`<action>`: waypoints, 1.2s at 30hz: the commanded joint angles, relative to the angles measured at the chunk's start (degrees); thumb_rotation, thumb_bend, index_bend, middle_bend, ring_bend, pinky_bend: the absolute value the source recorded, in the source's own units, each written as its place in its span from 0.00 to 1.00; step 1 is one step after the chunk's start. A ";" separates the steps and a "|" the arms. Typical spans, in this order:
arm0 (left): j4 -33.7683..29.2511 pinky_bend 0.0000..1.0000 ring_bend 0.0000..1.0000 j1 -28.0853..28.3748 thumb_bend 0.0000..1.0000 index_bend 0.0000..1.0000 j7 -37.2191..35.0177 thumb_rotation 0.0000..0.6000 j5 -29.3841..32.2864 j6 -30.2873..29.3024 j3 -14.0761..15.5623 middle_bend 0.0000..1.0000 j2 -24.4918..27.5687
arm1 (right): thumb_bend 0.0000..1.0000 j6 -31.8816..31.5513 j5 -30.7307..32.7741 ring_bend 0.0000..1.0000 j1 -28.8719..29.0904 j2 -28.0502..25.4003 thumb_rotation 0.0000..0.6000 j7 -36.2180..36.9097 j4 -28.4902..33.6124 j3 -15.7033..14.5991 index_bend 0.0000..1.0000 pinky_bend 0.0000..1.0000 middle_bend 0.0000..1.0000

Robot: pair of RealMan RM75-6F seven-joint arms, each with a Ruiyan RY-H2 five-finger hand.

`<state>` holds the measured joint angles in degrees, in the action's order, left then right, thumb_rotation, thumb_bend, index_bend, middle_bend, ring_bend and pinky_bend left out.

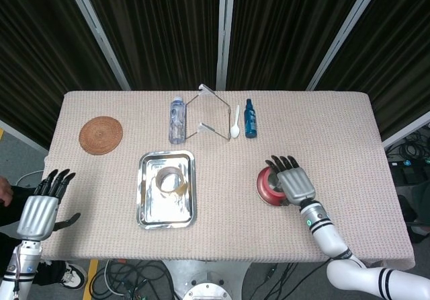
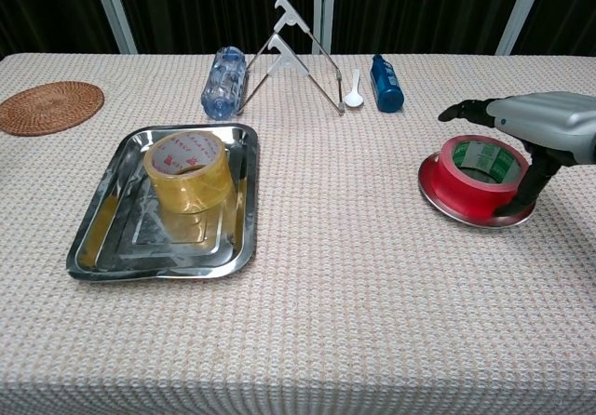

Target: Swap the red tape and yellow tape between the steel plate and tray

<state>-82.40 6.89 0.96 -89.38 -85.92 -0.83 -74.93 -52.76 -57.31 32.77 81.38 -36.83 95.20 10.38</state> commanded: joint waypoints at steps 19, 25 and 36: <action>-0.46 0.17 0.00 -0.04 0.10 0.11 -0.07 1.00 -0.08 -0.07 0.00 0.07 0.43 | 0.15 -7.65 -7.71 0.22 2.34 -0.80 1.00 3.57 4.86 -1.37 0.17 0.02 0.34; -0.33 0.17 0.00 -0.17 0.10 0.11 -0.03 1.00 0.13 -0.10 -0.01 0.07 0.33 | 0.15 -2.88 -8.09 0.22 7.06 1.56 1.00 1.83 6.80 -1.01 0.17 0.02 0.34; 1.11 0.17 0.00 -0.67 0.11 0.11 -1.53 1.00 0.98 0.34 0.25 0.07 -0.07 | 0.14 0.07 -2.65 0.22 12.77 10.53 1.00 -3.06 2.14 -2.29 0.17 0.02 0.33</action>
<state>-81.30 6.25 -0.54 -88.43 -85.61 -0.62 -74.98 -52.63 -60.72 44.91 90.94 -39.01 98.21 8.56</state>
